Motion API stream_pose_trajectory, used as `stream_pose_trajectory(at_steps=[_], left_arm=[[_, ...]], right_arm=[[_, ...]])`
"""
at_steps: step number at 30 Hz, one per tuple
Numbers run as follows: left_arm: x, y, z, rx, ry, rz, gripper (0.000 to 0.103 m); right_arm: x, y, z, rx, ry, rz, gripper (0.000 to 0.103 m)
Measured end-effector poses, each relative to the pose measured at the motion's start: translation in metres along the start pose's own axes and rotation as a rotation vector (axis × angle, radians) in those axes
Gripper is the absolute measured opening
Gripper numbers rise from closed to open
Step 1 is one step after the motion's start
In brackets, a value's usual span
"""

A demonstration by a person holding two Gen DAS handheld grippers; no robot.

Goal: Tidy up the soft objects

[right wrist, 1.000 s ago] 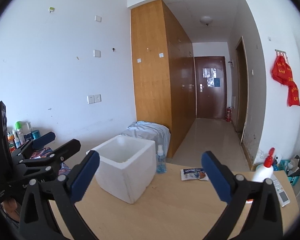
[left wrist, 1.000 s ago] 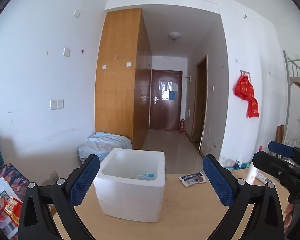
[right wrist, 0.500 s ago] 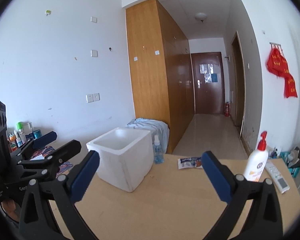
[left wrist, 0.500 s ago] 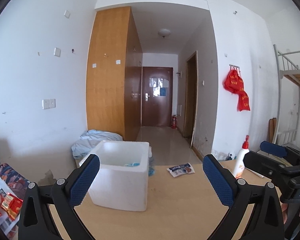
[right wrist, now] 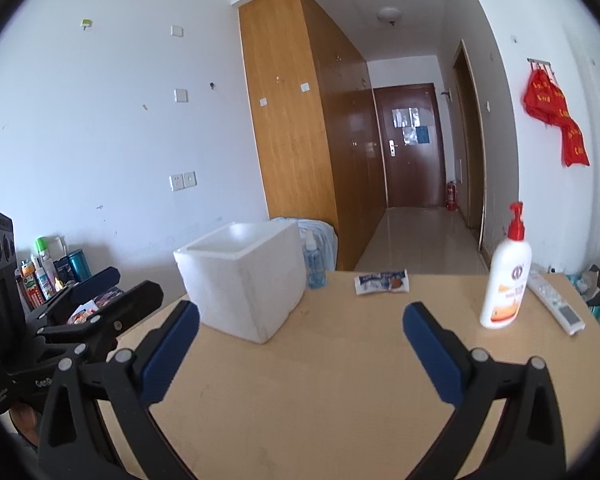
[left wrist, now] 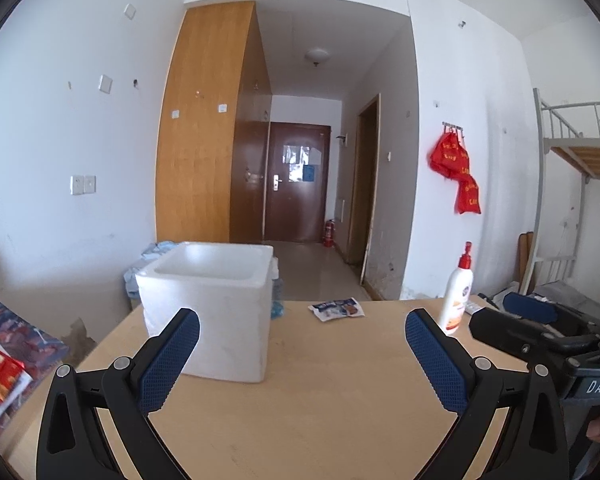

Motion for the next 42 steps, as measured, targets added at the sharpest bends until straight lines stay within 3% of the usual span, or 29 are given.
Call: stream_pose_trajectory(at_steps=[3,17,21,23,42], left_arm=[[0.002,-0.006,-0.010,-0.002,-0.016,-0.014,0.103],[-0.002,-0.035,-0.034,-0.013,-0.017,0.071,0.103],[-0.003,-0.051,-0.042,0.023,-0.016,0.098,0.103],[-0.003,-0.053,-0.047,0.028,-0.011,0.111,0.103],[-0.001,-0.048,-0.048,0.000,0.003,0.129,0.103]], right_arm=[[0.000,-0.006,-0.012,-0.002,0.018,-0.006,0.103],[-0.008,-0.026,-0.041,-0.007,0.024,0.001,0.103],[-0.006,-0.039,-0.054,0.038,0.049,0.001,0.103],[-0.006,-0.036,-0.060,0.017,0.059,0.016,0.103],[-0.010,-0.037,-0.058,0.002,0.036,0.014,0.103]])
Point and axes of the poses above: each gripper's, at about its wrist camera, not at the fingertips, and y roughly the way its jaws point, x to its right, z to its top, the point moved 6 cm from there along y, roughly the way its jaws point, and after that the axes turned 8 degrees about -z, right-handed, at the moved point
